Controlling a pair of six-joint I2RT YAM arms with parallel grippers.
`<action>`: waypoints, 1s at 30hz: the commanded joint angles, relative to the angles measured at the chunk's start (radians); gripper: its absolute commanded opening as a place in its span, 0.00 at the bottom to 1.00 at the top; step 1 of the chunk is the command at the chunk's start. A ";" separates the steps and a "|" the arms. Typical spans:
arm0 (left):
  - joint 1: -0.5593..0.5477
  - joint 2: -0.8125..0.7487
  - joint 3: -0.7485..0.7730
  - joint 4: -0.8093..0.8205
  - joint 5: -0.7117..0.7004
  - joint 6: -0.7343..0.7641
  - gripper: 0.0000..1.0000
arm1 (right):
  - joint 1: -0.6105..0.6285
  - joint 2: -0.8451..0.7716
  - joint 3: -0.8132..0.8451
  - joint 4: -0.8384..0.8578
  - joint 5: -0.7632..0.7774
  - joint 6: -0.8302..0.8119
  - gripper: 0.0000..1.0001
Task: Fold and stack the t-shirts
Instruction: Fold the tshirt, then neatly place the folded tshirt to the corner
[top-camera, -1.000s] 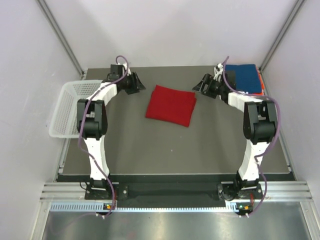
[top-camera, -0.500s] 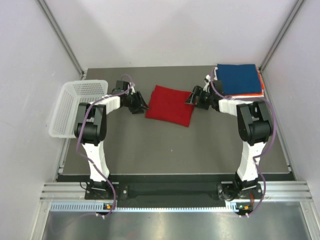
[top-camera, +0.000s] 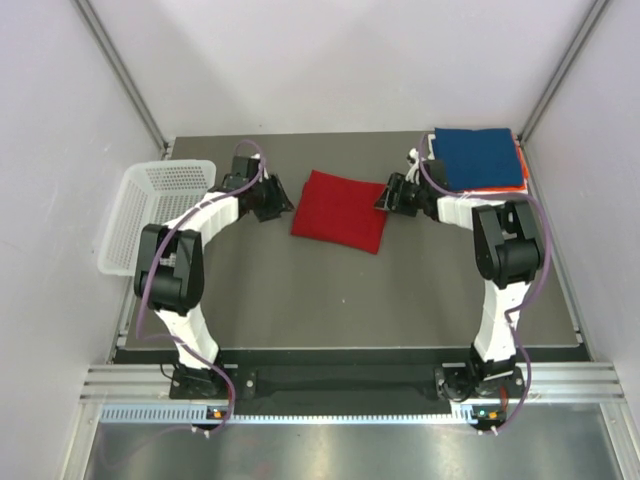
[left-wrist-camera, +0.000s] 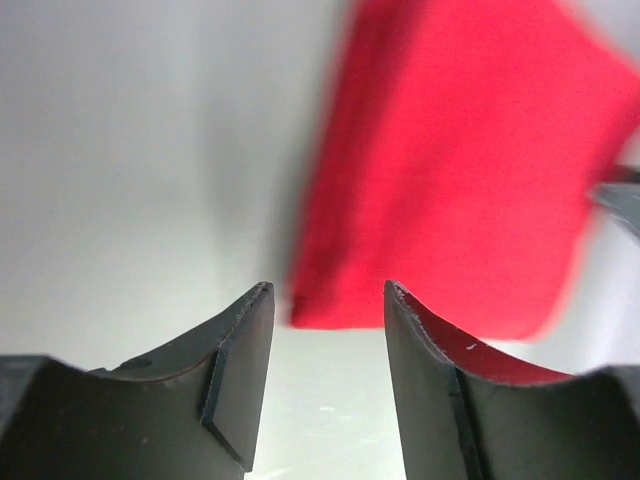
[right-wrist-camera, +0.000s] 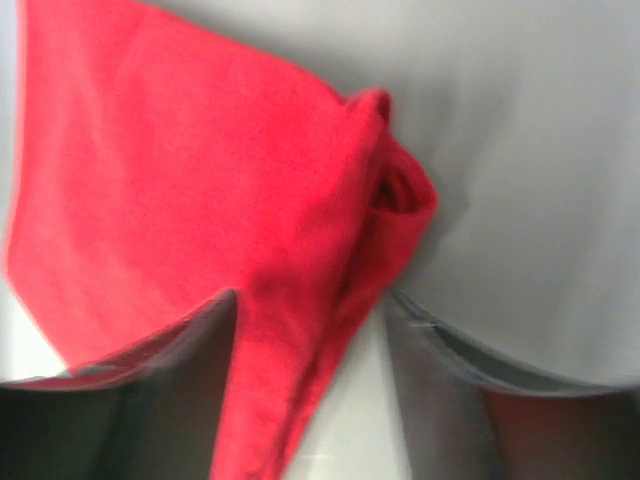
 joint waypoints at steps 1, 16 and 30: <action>-0.028 -0.065 -0.002 0.134 0.109 0.006 0.53 | -0.008 -0.029 0.020 -0.011 0.042 0.024 0.64; -0.051 0.116 -0.064 0.253 0.256 -0.014 0.53 | 0.019 0.037 0.073 -0.025 0.167 0.138 0.83; -0.051 0.132 -0.074 0.246 0.239 -0.017 0.53 | 0.037 0.071 0.057 0.007 0.118 0.159 0.76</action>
